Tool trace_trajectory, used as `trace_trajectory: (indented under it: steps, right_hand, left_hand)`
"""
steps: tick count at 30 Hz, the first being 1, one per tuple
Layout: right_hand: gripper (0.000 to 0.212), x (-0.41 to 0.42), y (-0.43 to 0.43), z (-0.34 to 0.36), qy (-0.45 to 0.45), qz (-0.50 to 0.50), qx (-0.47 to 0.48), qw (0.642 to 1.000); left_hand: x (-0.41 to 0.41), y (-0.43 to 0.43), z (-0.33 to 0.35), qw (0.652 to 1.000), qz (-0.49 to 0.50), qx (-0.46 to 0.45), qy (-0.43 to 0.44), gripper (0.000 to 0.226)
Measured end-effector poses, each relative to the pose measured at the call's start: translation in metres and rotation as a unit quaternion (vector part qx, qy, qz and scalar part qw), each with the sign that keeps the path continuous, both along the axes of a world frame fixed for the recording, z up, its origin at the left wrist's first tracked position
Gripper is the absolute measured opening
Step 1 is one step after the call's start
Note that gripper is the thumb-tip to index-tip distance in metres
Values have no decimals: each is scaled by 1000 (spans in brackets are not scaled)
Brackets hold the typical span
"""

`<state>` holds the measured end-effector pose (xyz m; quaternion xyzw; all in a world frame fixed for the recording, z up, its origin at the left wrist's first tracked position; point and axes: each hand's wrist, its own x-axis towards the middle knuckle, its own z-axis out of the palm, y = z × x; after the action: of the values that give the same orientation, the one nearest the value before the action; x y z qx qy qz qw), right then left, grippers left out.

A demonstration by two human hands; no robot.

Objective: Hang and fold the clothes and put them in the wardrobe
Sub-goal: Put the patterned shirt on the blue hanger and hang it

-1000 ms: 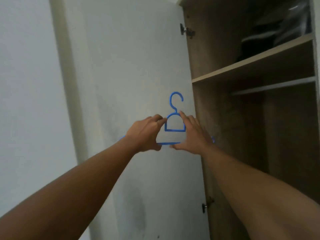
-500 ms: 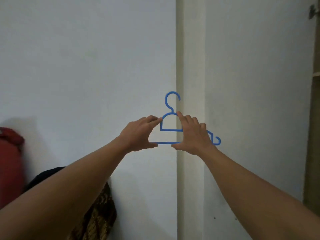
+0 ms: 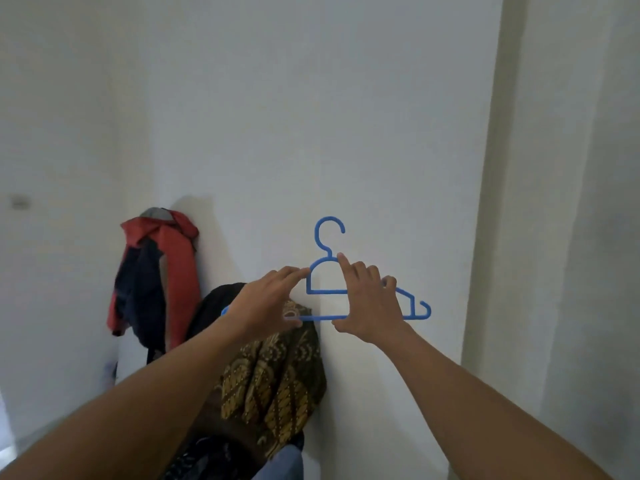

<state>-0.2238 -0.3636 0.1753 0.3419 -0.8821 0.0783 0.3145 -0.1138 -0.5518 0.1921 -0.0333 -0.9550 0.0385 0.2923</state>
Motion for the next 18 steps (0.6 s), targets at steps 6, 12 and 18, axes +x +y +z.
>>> trace_trajectory:
  steps: [6,12,18]
  right_hand:
    - [118,-25,-41,-59,-49,45,20,998]
    - [116,-73,-78,-98,-89,43,24,995]
    - [119,-146,-135,-118,-117,5,47,992]
  left_hand:
    - [-14,-36,-58,997,33,37,-53,103]
    - [-65,-78,-92,993,22,61,-97,101]
    - [-150,-151,-111,981,37,167,-88,70]
